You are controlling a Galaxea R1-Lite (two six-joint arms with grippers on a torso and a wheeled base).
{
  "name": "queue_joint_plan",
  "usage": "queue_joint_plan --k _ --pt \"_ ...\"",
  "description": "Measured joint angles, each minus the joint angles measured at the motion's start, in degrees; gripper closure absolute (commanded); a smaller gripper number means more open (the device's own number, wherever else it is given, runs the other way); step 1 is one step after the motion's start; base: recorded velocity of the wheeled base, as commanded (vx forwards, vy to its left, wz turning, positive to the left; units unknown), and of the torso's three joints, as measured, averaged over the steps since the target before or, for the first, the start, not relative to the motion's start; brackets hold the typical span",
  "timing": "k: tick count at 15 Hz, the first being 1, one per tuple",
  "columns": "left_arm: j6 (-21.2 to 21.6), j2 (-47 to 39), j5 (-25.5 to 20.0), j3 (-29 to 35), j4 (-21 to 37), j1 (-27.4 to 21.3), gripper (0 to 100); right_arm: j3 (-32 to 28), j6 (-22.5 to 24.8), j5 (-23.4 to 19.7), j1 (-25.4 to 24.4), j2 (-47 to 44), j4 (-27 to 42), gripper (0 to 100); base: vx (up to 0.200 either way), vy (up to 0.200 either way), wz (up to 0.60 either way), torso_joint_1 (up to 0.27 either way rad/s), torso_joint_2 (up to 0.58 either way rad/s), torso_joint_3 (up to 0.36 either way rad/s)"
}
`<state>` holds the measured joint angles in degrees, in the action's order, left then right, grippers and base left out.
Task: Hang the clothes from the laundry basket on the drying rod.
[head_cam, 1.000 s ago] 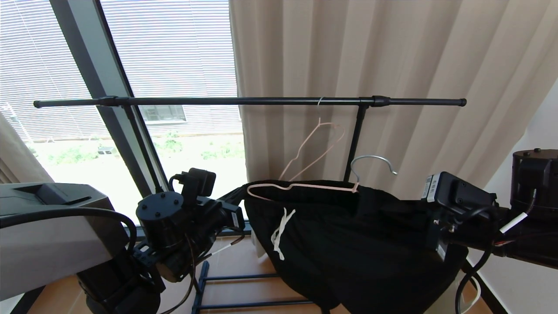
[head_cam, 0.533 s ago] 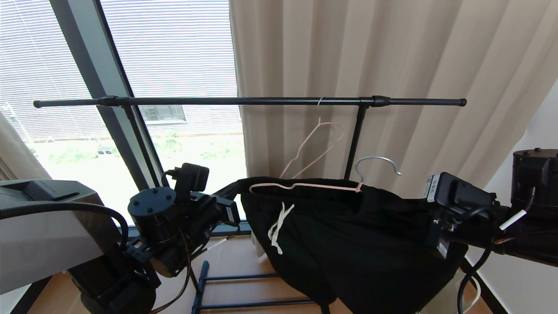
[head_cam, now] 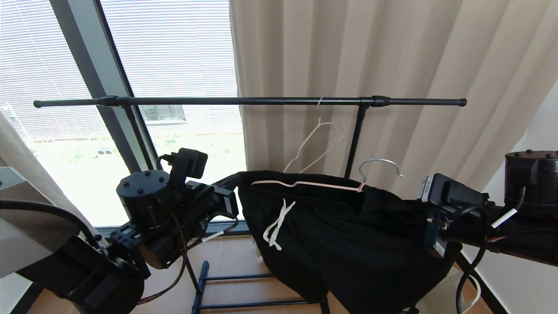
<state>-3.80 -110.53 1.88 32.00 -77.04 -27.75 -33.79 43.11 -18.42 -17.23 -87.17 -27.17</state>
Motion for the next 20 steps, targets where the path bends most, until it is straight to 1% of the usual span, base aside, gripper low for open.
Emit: queue_joint_plan --k 1,3,5,8,10,12,13,15,16,19,20 --pt "0.66 0.72 -0.02 0.82 0.90 -0.09 100 0.15 0.51 0.09 0.17 -0.06 0.05 100 0.000 0.000 0.00 0.000 0.00 0.000" --pt "2.30 1.96 -0.07 2.80 7.17 0.46 100 0.28 2.24 0.09 0.89 -0.28 0.07 100 0.000 0.000 0.00 0.000 0.00 0.000" --pt "3.05 3.45 -0.05 5.45 13.06 0.74 100 0.30 2.63 0.15 1.16 -0.87 0.02 100 0.000 0.000 0.00 0.000 0.00 0.000" --pt "5.77 5.71 0.26 9.95 22.38 0.52 100 0.30 3.21 0.24 1.22 -1.85 0.02 100 0.000 0.000 0.00 0.000 0.00 0.000" --pt "6.80 7.34 0.44 12.24 28.11 -1.08 100 0.11 3.34 1.32 1.24 -2.68 -0.15 100 0.000 0.000 0.00 0.000 0.00 0.000" --pt "7.19 9.13 0.52 14.69 35.56 -3.45 100 -0.68 3.23 2.46 1.02 -4.39 -0.61 100 0.000 0.000 0.00 0.000 0.00 0.000" --pt "7.36 9.96 0.55 15.76 38.07 -4.67 100 -1.23 3.15 2.66 0.91 -5.33 -0.68 100 0.000 0.000 0.00 0.000 0.00 0.000" --pt "7.66 11.00 0.52 17.25 40.75 -6.45 100 -2.04 2.71 2.63 0.80 -6.60 -0.72 100 0.000 0.000 0.00 0.000 0.00 0.000" --pt "7.68 11.25 0.52 17.64 41.44 -7.19 100 -2.40 1.69 2.61 0.67 -7.14 -0.72 100 0.000 0.000 0.00 0.000 0.00 0.000" --pt "7.68 11.84 0.52 17.81 42.95 -9.63 100 -3.69 -3.29 2.66 -0.77 -8.66 -0.74 100 0.000 0.000 0.00 0.000 0.00 0.000" --pt "7.70 12.08 0.46 17.92 43.02 -10.26 100 -3.89 -3.69 2.58 -1.07 -8.96 -0.72 100 0.000 0.000 0.00 0.000 0.00 0.000"
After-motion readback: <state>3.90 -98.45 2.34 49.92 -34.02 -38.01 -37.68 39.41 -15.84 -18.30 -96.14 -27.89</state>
